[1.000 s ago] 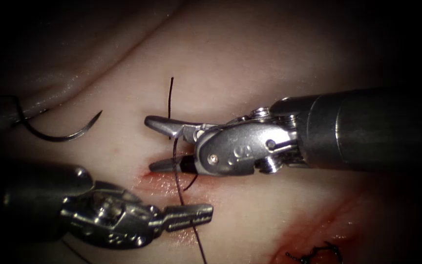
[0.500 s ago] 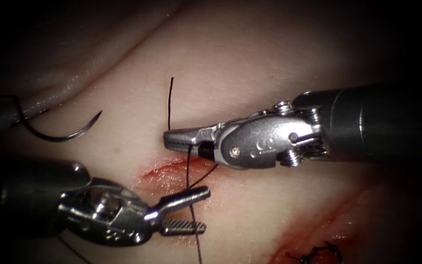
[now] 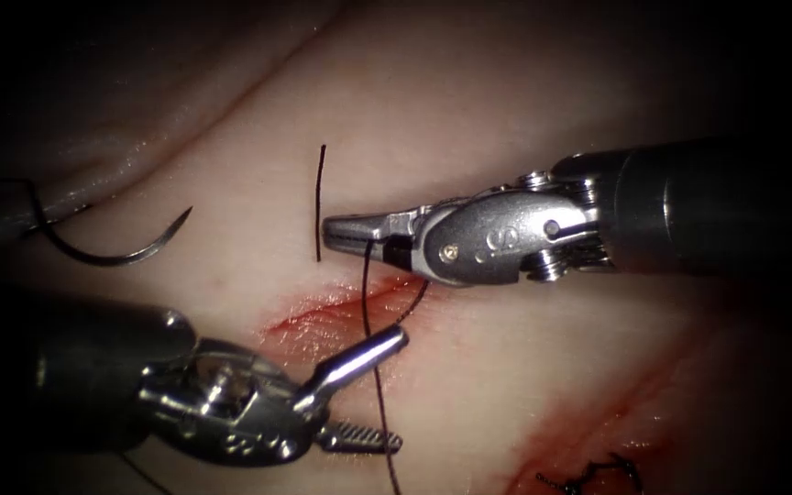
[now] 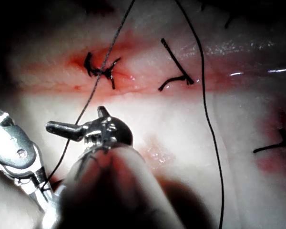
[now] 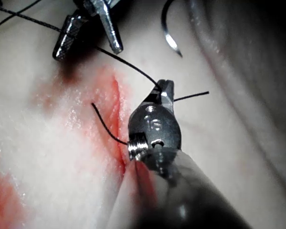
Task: Wound Closure
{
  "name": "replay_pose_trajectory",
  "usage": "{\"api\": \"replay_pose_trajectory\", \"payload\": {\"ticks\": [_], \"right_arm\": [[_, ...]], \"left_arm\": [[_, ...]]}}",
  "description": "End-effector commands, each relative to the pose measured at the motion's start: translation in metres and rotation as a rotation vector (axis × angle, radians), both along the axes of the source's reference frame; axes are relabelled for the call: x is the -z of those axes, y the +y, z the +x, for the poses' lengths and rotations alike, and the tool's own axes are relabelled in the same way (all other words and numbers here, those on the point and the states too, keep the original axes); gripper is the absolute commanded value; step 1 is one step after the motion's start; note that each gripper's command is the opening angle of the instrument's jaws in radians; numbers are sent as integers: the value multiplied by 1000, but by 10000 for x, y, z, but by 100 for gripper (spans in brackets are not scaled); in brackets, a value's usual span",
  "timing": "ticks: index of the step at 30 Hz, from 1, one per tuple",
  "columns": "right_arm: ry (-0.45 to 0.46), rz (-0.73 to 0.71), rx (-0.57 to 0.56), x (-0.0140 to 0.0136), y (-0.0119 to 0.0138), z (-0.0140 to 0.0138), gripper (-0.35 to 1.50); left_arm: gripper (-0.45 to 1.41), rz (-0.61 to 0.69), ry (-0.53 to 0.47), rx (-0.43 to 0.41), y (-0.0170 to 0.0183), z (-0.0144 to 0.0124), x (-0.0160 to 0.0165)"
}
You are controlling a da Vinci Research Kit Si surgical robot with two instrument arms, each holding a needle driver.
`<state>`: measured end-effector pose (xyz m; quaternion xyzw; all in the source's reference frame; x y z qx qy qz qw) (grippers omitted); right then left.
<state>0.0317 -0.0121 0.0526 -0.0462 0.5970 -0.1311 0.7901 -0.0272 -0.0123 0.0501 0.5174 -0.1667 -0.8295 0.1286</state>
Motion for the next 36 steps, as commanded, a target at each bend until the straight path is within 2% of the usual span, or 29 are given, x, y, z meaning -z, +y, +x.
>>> {"api": "replay_pose_trajectory", "payload": {"ticks": [1, 3, 4, 5, 10, 15, 22, 25, 30, 36], "right_arm": [[2, 4, -4, -10, 3, 5, -35], [4, 11, -12, -15, 6, 4, -35], [4, 18, -18, -19, 8, 3, -35], [5, 21, -22, -22, 8, 3, -35], [-1, 47, -39, -34, 11, 3, -35], [-5, 58, -51, -44, 11, 5, -35], [-16, 73, -57, -61, 10, 3, -35], [-19, 76, -56, -63, 8, 3, -35], [-19, 76, -57, -63, 9, 3, -35], [-21, 81, -60, -64, 10, 2, -35]], "left_arm": [[77, -1, 0, 1, -5, -5, -7], [71, -3, 1, 1, -6, -5, -8], [57, -4, 2, 3, -7, -7, -9], [52, -5, 5, 6, -7, -8, -9], [39, -11, -2, 5, -14, -18, -12], [34, -19, -7, 1, -16, -25, -14], [46, -20, -8, 0, -19, -27, -13], [42, -20, -8, 0, -19, -27, -12], [24, -20, -8, 0, -21, -27, -11], [25, -20, -8, 0, -23, -28, -8]]}}
